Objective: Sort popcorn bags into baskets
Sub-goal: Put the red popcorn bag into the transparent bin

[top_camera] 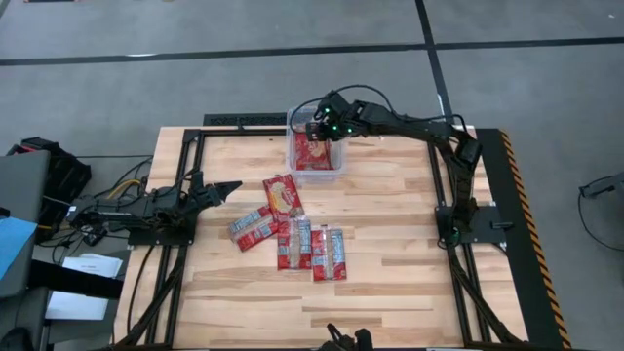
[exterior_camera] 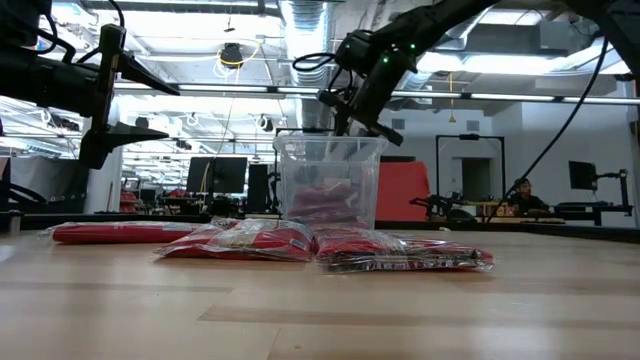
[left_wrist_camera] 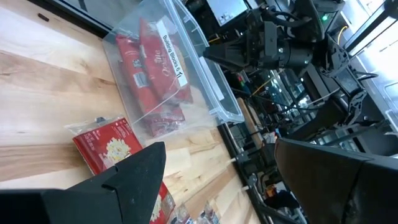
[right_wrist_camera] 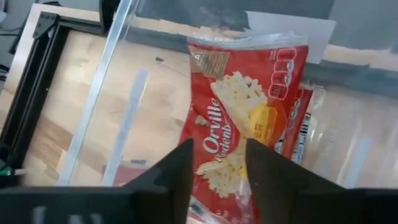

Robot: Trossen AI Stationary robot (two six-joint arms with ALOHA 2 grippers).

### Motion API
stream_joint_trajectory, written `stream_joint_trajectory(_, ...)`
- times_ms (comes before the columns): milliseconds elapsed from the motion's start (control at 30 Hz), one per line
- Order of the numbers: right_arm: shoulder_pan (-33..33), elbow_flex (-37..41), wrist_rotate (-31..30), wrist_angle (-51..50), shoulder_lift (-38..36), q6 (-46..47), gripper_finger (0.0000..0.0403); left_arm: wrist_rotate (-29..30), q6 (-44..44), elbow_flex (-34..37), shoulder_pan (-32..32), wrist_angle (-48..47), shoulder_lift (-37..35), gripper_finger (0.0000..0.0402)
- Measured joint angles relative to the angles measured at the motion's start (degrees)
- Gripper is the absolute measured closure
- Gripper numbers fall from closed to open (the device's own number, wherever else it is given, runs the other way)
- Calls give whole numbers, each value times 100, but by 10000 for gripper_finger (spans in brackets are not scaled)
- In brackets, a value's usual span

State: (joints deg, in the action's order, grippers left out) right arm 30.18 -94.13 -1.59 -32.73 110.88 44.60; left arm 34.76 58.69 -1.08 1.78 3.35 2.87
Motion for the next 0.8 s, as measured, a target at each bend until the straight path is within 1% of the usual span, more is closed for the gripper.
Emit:
stream_joint_trajectory(100, 5, 4, 168, -94, -127, -110, 204, 0, 5, 0, 2, 1, 0, 109)
stream_joint_trajectory(167, -90, -4, 195, -157, -367, -295, 195, -2, 7, 0, 2, -2, 0, 109)
stream_joint_trajectory(200, -158, -9, 258, -351, -513, -435, 192, -8, 9, 0, 2, 1, 0, 109)
stream_joint_trajectory(300, -487, -9, 277, -1313, -955, -765, 193, -141, 7, 0, 2, -1, 0, 109)
stream_joint_trajectory(400, -1019, -9, 4, -2474, -1302, -843, 201, -190, 3, 0, 2, -2, 0, 109)
stream_joint_trajectory(467, -1487, -7, -255, -3074, -1395, -577, 206, -188, 3, 0, 2, -2, 0, 109)
stream_joint_trajectory(533, -2016, 91, -404, -3362, -1400, -151, 208, -158, 3, 0, 2, -1, 0, 109)
stream_joint_trajectory(633, -2798, 398, -421, -3239, -1397, 547, 201, -107, 1, 0, 2, -2, 0, 109)
stream_joint_trajectory(733, -3491, 704, -427, -3055, -1206, 1266, 178, -107, 1, 0, 2, -2, 0, 109)
stream_joint_trajectory(800, -3808, 961, -376, -2781, -1109, 1696, 157, -105, 1, 0, 2, -2, 0, 109)
